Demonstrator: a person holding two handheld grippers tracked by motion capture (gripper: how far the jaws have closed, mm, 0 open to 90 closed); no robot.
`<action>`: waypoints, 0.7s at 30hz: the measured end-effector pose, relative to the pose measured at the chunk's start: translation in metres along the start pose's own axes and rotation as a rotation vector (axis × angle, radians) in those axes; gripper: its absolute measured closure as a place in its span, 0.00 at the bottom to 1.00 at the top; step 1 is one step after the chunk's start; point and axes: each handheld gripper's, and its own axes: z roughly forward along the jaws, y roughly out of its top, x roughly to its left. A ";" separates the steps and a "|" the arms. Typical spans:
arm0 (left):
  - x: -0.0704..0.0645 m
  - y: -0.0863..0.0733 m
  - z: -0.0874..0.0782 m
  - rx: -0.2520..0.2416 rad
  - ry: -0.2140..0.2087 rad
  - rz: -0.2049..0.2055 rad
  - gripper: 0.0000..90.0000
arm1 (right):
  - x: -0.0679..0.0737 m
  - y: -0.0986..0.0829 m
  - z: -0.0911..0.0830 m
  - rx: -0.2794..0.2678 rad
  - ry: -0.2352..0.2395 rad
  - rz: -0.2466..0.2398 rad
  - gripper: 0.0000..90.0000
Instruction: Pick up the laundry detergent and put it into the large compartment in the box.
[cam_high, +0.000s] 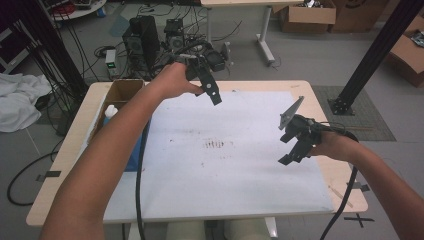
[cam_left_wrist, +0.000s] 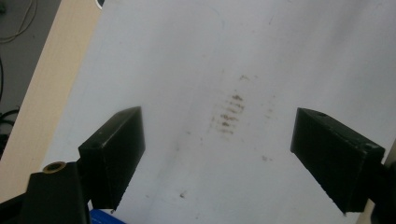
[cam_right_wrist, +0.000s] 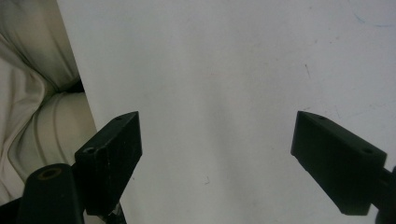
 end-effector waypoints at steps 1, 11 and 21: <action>0.000 0.000 0.002 -0.001 -0.005 0.008 0.20 | 0.000 0.000 0.000 -0.001 0.000 -0.002 0.18; -0.001 -0.001 0.009 -0.004 -0.019 0.050 0.21 | -0.002 0.003 0.002 0.014 0.009 0.013 0.18; -0.006 0.000 0.013 -0.001 -0.028 0.062 0.22 | -0.001 0.004 0.001 0.008 0.001 0.003 0.18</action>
